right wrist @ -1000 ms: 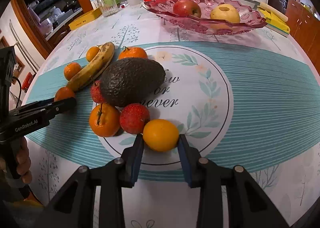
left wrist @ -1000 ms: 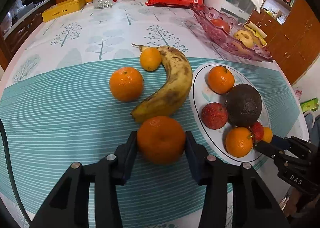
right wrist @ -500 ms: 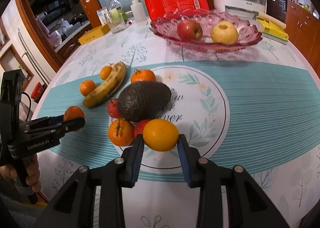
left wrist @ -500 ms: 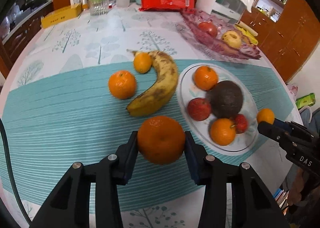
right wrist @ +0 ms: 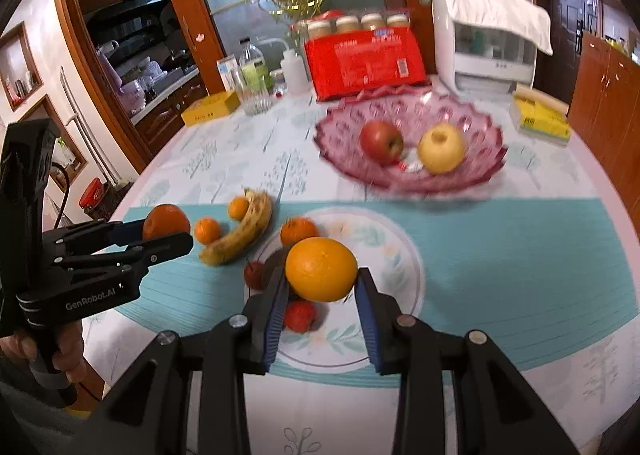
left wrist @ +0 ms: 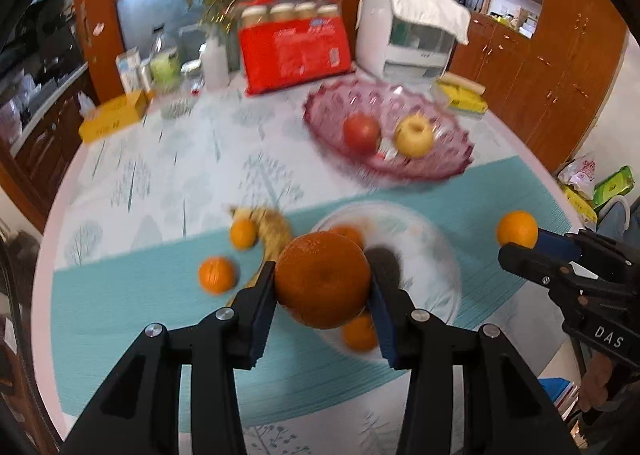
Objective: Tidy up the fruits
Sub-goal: 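Carry both citrus fruits over the pink bowl and open both tools to drop them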
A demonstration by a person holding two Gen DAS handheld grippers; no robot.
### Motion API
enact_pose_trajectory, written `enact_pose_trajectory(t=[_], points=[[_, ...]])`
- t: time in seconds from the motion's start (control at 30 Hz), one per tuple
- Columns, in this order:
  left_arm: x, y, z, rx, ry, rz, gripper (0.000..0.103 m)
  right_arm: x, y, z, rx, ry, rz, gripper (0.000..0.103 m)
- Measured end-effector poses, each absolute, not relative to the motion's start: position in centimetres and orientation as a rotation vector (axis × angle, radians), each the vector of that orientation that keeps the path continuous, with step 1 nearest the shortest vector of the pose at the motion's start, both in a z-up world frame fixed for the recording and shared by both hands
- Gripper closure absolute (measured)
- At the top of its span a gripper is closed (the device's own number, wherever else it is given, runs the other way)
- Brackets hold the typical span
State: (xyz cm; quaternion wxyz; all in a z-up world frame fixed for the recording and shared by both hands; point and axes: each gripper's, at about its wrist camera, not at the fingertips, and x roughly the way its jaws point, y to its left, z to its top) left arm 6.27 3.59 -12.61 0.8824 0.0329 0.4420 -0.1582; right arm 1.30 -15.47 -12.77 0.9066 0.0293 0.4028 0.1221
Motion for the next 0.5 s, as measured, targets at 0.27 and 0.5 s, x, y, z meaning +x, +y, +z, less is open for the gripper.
enact_pose_trajectory(t=[0.27, 0.5], points=[[11.4, -0.7, -5.2, 0.022, 0.865, -0.343, 0.060, 4.0, -18.7, -4.4, -0.051, 0.715, 0.231, 0.068], [16.7, -4.7, -3.2, 0.014, 0.865, -0.296, 0.060, 10.5, -22.5, -0.3, -0.127, 0.655, 0.174, 0.068]])
